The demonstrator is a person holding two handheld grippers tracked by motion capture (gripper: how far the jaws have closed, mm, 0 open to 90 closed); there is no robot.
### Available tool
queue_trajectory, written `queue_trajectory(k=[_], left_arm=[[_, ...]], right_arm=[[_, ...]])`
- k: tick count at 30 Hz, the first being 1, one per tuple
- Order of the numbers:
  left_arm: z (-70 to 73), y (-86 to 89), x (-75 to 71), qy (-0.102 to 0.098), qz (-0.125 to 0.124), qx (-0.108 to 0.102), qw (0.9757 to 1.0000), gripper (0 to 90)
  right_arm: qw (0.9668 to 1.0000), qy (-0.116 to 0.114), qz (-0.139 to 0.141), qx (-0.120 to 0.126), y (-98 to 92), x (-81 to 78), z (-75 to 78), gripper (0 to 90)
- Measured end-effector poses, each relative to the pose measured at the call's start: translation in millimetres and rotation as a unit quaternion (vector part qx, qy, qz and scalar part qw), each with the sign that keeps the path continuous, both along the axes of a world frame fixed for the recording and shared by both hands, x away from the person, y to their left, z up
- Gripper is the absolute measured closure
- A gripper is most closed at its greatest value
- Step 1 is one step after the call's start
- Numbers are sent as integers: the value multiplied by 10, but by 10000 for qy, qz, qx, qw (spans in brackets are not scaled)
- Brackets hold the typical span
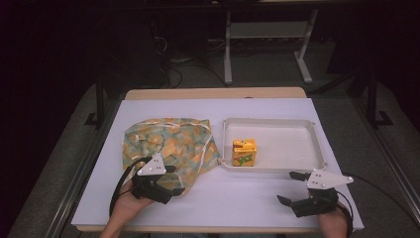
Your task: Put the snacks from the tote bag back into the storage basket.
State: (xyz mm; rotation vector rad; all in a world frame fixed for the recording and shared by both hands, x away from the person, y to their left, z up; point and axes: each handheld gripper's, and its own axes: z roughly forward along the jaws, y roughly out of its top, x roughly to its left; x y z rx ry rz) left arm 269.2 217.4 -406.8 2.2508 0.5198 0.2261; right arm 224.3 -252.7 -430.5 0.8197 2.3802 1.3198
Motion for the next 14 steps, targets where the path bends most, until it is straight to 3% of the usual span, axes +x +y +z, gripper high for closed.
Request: queue_trajectory(k=[8,11,14], left_arm=[[-34,11,-52,-252,-63,84,9996,222],[-30,29,-56,-252,-35,-18,9997,215],[-37,34,-49,-286,-29,8,9996,214]], right_arm=[[9999,0,92,-87,24,6,-1,134],[9998,-2,154,-142,38,22,-7,135],[9996,-14,212,-202,52,41,-10,134]])
